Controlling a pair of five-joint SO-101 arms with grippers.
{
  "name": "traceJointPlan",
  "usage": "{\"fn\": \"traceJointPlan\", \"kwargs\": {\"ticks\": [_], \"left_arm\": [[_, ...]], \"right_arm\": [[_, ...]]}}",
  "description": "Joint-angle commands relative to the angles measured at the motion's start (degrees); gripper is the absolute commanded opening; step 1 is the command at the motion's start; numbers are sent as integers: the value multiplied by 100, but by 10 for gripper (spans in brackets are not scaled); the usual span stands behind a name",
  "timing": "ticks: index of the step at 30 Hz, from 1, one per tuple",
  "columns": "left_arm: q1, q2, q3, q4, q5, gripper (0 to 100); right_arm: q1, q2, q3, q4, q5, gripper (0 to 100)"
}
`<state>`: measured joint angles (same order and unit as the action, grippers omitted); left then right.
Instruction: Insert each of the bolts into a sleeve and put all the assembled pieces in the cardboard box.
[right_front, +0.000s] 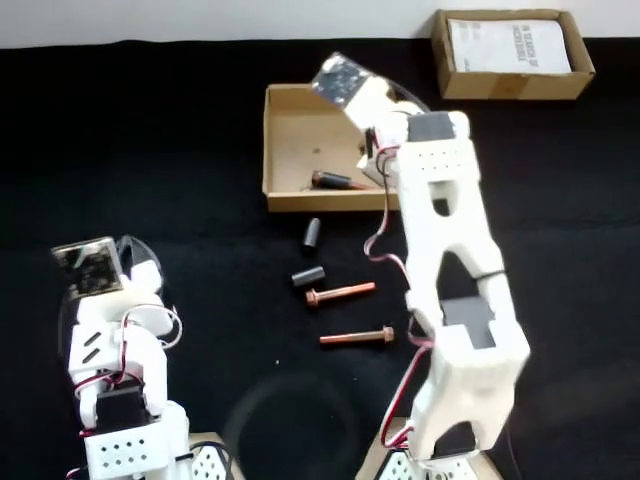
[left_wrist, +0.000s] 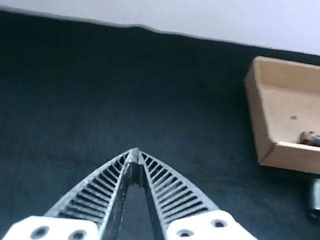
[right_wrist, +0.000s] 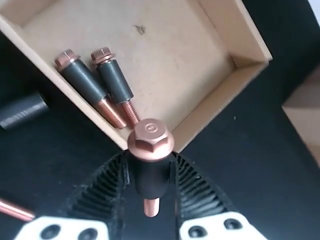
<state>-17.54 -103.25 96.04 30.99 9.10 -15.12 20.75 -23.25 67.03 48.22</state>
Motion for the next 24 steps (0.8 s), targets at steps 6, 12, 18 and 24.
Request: {"fn": "traceJointPlan", "kwargs": {"ticks": [6,12,18,24], "left_arm": [[-180,-31,101,396,1943,9],[-154,-31,101,563,2101,9],[-145,-31,101,554,2101,9],[-145,-40,101,554,2092,9]], "right_arm": [[-84,1481,-1763,4,1160,8],[-295,2659,-2695,13,1424,8],[-681,3785,-3855,4,1785,8],[-884,4664,-5024,13,1776,8]]}}
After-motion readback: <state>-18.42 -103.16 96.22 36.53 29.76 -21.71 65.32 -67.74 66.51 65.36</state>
